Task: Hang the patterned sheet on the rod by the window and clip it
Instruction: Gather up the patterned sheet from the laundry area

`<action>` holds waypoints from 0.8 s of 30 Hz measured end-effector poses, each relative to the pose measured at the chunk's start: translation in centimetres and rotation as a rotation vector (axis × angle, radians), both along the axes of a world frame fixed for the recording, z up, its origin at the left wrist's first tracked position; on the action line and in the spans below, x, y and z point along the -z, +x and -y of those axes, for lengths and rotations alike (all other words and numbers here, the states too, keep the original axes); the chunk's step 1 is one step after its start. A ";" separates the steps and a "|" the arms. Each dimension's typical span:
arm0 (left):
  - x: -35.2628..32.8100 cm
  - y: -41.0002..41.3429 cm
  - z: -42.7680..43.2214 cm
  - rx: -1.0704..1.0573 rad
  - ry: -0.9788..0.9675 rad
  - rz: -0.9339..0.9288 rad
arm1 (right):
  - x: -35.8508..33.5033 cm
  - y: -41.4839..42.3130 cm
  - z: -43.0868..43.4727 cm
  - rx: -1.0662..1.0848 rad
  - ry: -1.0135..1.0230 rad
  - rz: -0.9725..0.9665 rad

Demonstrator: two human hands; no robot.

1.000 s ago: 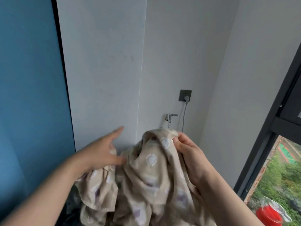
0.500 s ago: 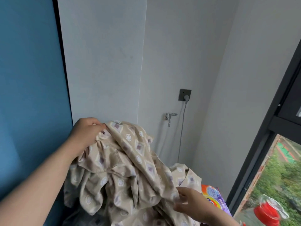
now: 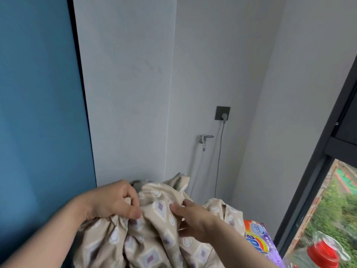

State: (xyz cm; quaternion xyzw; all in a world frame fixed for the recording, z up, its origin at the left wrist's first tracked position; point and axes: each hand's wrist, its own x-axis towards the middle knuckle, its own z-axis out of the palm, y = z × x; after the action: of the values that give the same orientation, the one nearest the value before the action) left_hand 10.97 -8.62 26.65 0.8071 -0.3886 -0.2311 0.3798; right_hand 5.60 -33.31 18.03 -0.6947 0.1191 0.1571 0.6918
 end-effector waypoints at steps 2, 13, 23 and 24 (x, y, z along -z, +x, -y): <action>-0.1 0.1 0.2 -0.074 -0.056 -0.015 | 0.8 0.4 -0.3 0.096 0.083 -0.013; 1.2 2.7 -1.3 -0.751 -0.434 -0.002 | -4.6 -5.5 13.5 -0.489 -1.570 -0.272; 2.0 2.2 0.8 -0.560 -0.550 -0.129 | 1.1 2.6 0.8 -0.079 -1.121 0.376; 2.1 2.1 0.9 -0.527 -0.501 -0.104 | 2.1 3.0 1.0 -0.125 -1.168 0.259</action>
State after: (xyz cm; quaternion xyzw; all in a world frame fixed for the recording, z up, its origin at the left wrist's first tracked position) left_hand 13.03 -9.53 24.57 0.7485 -0.1919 -0.0638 0.6316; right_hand 8.63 -34.26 15.98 -0.9790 0.0594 0.0201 0.1942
